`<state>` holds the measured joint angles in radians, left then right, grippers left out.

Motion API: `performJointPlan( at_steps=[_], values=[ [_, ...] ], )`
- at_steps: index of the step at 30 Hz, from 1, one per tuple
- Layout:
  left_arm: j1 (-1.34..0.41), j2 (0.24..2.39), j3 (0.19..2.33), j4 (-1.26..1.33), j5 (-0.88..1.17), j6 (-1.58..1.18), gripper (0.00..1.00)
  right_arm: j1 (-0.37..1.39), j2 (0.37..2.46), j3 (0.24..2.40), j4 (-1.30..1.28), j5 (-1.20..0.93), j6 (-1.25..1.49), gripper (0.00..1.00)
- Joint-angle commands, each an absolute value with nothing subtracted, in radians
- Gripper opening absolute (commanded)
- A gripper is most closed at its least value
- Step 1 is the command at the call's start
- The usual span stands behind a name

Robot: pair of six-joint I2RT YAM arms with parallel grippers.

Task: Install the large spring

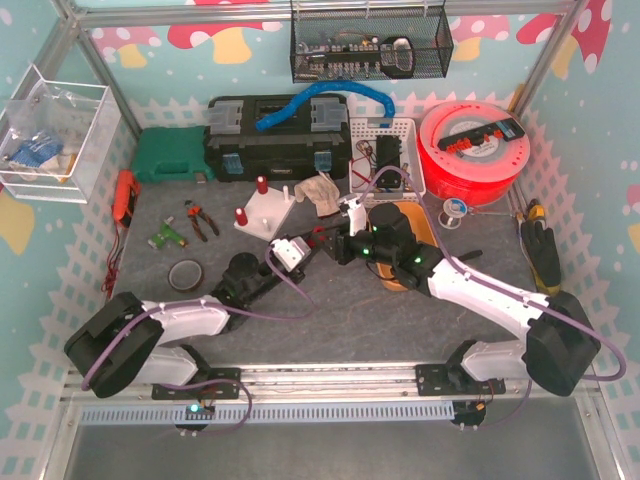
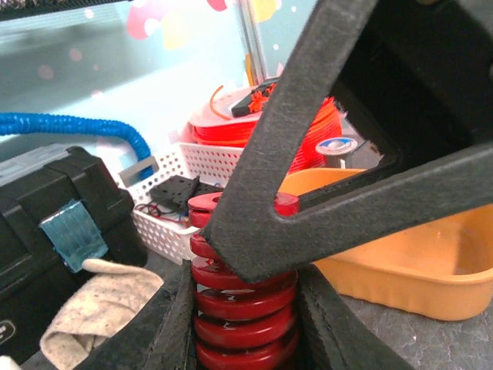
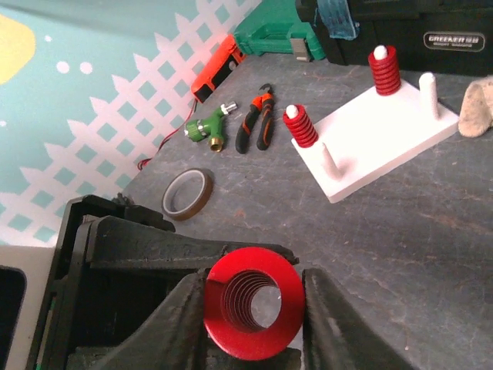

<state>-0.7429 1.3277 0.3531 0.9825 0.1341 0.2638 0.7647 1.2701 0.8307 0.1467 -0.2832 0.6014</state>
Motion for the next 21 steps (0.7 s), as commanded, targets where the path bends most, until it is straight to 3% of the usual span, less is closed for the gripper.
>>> performJointPlan(
  at_steps=[1,3,5,13,21],
  values=[
    [-0.746,1.331,0.351,0.989,0.143,0.247,0.00,0.776,1.281,0.826,0.214,-0.300,0.599,0.24],
    [-0.746,1.329,0.352,0.983,0.142,0.243,0.00,0.776,1.277,0.819,0.228,-0.285,0.578,0.08],
    [-0.746,1.330,0.361,0.956,0.137,0.230,0.00,0.777,1.274,0.816,0.244,-0.283,0.539,0.00],
    [-0.746,1.342,0.437,0.800,0.119,0.156,0.16,0.808,1.316,0.947,0.044,-0.195,0.299,0.00],
    [-0.746,1.344,0.526,0.666,0.103,0.127,0.23,0.833,1.423,1.073,-0.117,-0.197,0.222,0.00]
  ],
)
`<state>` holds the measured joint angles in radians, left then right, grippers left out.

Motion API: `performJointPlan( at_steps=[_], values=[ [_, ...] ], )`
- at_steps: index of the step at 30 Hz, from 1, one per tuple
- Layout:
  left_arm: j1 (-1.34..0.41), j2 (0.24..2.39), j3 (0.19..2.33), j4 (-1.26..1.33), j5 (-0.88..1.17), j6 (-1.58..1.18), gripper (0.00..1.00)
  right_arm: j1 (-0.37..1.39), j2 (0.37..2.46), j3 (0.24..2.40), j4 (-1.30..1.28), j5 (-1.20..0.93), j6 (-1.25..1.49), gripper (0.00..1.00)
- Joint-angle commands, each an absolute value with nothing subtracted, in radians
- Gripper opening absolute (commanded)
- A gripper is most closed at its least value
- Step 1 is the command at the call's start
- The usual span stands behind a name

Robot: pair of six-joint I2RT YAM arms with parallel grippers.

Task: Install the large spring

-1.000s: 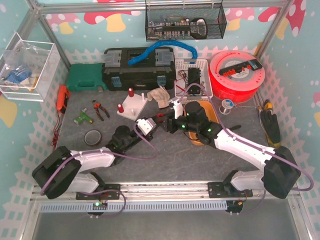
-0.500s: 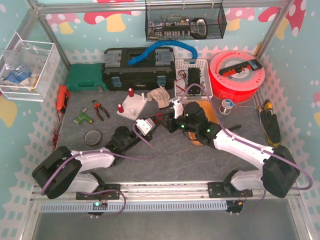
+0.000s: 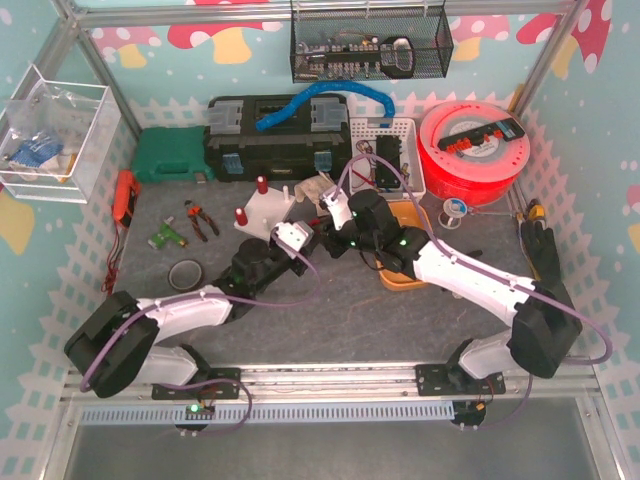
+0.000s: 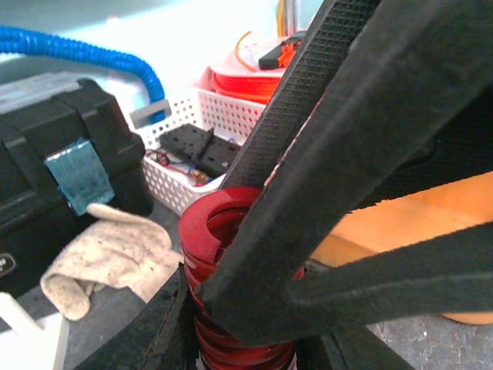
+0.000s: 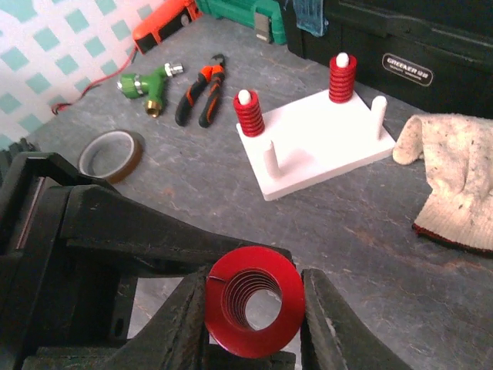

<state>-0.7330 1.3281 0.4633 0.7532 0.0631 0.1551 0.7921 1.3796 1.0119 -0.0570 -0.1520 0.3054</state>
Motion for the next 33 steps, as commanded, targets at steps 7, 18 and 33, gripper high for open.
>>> performJointPlan(
  at_steps=[7,18,33],
  values=[
    [-0.746,1.332,0.522,0.660,0.101,0.125,0.34,0.833,1.436,1.088,-0.138,-0.152,0.243,0.00],
    [-0.745,1.327,0.505,0.713,0.155,0.141,0.05,0.833,1.451,1.092,-0.140,-0.219,0.263,0.02],
    [-0.621,1.303,0.483,0.670,0.043,-0.112,0.00,0.818,1.295,1.078,-0.038,0.167,0.369,0.98]
  ],
)
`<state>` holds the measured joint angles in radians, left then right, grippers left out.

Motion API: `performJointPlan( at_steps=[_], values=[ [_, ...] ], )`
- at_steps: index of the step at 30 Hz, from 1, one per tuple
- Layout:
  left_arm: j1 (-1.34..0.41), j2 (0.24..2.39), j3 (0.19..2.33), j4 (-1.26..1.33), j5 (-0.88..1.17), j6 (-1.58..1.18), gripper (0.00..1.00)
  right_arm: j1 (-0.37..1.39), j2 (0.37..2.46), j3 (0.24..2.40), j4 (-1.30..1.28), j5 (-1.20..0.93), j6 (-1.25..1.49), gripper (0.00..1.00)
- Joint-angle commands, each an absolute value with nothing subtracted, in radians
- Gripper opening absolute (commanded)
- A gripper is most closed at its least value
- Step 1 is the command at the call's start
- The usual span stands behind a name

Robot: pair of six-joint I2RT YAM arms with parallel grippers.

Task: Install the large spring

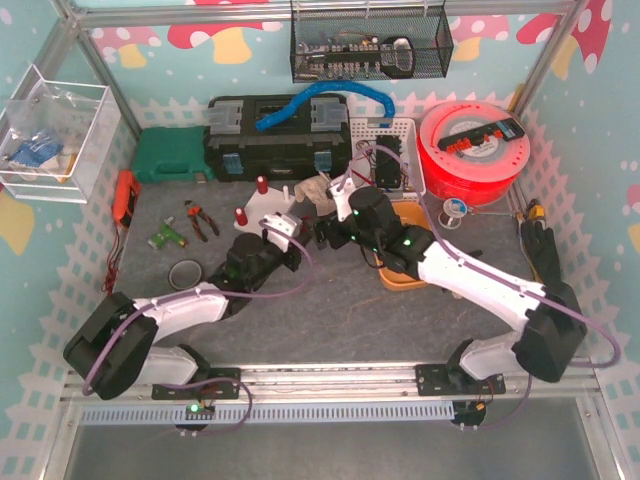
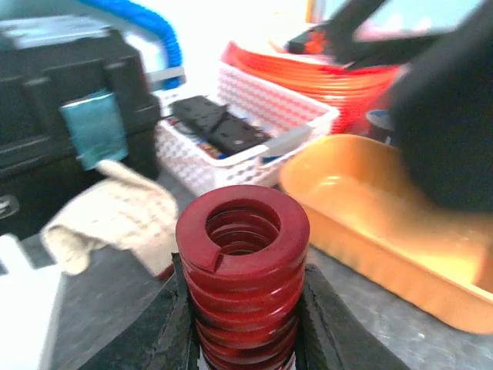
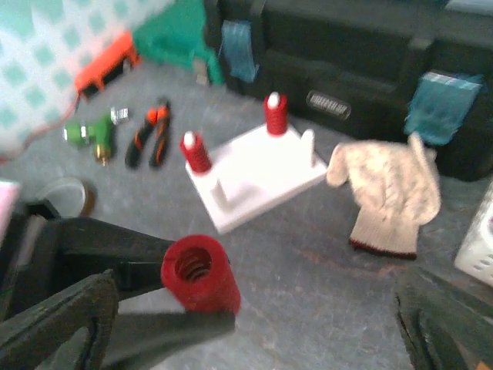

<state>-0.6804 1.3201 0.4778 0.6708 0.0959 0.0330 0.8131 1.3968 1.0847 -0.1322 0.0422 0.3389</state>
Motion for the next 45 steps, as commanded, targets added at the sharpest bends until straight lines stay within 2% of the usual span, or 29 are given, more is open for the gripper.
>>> performJointPlan(
  at_steps=[1,9,19,31,40,45],
  values=[
    [-0.602,1.308,0.491,0.649,0.019,-0.152,0.00,0.814,1.273,1.067,-0.023,0.183,0.371,0.99],
    [-0.516,1.366,0.507,0.624,-0.169,-0.270,0.00,0.786,1.059,0.893,0.047,0.349,0.357,0.99],
    [-0.424,1.436,0.509,0.646,-0.173,-0.334,0.00,0.782,0.837,0.623,0.160,0.388,0.241,0.99],
    [-0.377,1.492,0.509,0.690,-0.147,-0.321,0.00,0.782,0.766,0.525,0.207,0.409,0.184,0.99],
    [-0.319,1.462,0.501,0.686,0.065,-0.386,0.00,0.782,0.759,0.485,0.241,0.398,0.190,0.99],
    [-0.318,1.461,0.507,0.680,0.063,-0.364,0.00,0.782,0.767,0.473,0.257,0.384,0.190,0.99]
  ],
)
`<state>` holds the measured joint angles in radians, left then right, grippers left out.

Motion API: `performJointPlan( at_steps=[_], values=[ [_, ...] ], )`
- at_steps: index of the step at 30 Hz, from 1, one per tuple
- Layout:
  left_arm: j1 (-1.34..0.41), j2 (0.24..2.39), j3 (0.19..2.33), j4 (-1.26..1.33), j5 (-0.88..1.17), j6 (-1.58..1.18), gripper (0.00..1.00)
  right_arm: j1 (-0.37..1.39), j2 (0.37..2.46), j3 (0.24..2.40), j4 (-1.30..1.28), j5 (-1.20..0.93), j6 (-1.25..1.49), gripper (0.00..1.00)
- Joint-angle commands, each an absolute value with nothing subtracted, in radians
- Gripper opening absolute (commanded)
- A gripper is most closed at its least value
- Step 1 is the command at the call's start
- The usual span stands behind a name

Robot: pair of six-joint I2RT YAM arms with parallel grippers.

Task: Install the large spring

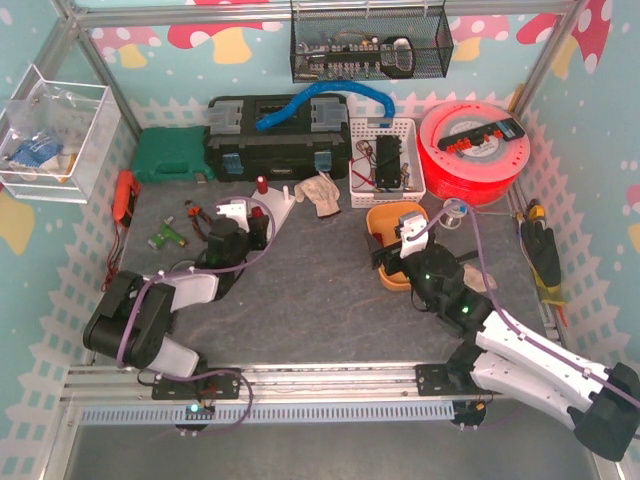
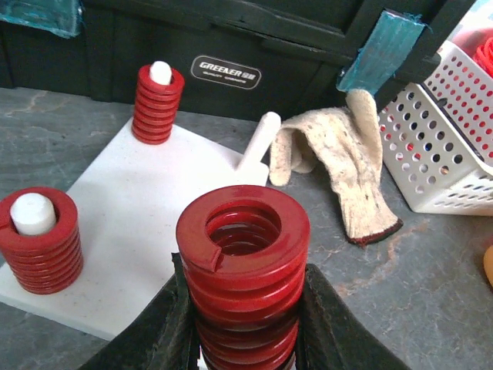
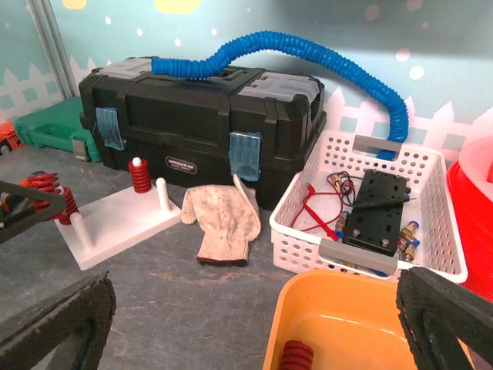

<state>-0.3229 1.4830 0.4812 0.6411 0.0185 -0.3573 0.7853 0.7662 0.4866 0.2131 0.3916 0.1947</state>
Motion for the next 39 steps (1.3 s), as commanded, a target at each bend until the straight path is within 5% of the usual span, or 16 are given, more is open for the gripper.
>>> performJointPlan(
  at_steps=[1,39],
  values=[
    [-0.316,1.463,0.512,0.680,0.072,-0.364,0.00,0.782,0.767,0.475,0.256,0.384,0.188,0.99],
    [-0.347,1.630,0.548,0.775,-0.024,-0.291,0.00,0.778,0.733,0.457,0.268,0.384,0.163,0.99]
  ],
)
